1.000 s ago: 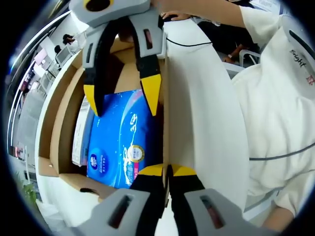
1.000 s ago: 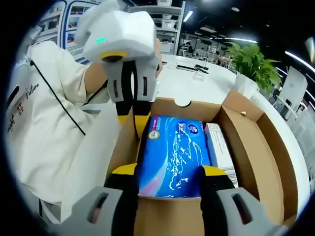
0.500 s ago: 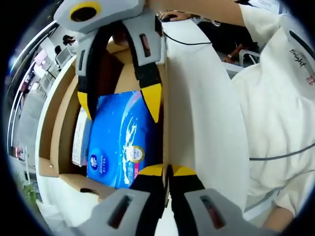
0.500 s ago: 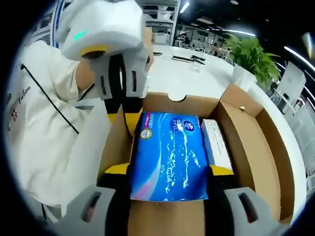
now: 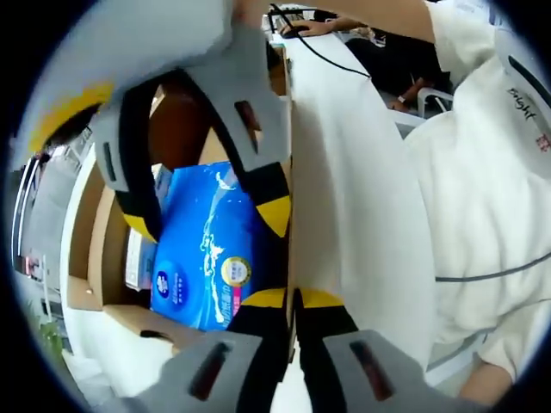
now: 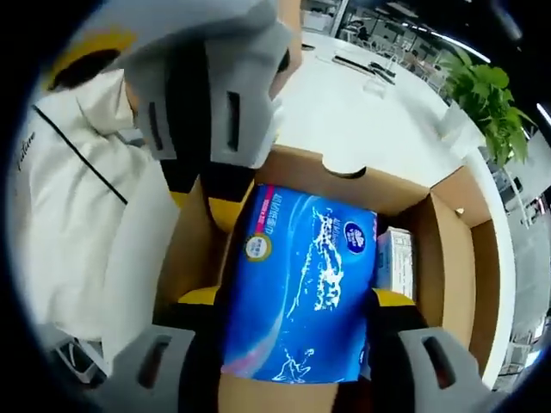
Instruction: Operate the shoe box by opening the lid, removing the specified soft item, and placing it in the target area until the item is outside and the box remains undamaged.
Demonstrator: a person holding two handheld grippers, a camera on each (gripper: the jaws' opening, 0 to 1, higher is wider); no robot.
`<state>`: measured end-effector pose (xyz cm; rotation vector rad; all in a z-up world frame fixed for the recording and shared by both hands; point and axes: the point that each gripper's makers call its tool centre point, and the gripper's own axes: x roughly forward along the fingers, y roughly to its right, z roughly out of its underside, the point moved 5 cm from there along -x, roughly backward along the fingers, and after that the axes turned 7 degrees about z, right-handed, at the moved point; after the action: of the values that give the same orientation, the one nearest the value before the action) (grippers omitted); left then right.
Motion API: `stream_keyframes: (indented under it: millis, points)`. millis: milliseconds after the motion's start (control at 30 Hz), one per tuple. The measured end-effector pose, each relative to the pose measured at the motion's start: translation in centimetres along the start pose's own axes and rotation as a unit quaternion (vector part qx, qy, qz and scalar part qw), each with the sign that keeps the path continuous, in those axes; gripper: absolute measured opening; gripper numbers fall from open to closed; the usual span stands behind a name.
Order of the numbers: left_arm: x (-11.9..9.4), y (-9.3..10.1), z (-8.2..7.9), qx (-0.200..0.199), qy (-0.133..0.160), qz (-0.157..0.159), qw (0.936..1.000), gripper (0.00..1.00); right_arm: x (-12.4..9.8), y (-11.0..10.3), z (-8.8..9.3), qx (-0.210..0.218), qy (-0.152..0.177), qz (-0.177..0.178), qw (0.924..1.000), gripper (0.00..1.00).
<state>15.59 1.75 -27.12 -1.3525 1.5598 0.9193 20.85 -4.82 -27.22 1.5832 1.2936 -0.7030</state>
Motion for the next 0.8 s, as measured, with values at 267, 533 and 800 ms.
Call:
stream_keyframes:
  millis: [267, 533, 800]
  points:
    - [-0.1, 0.0, 0.0, -0.006, 0.000, 0.003, 1.0000, 0.02, -0.9, 0.3, 0.5, -0.005, 0.024, -0.010, 0.9996, 0.63]
    - [-0.1, 0.1, 0.0, -0.005, 0.000, 0.009, 1.0000, 0.02, -2.0, -0.5, 2.6, 0.001, 0.026, -0.021, 0.9994, 0.63]
    - [-0.1, 0.4, 0.0, -0.002, 0.002, 0.009, 1.0000, 0.02, -3.1, -1.3, 4.5, -0.024, -0.007, -0.021, 0.9995, 0.63]
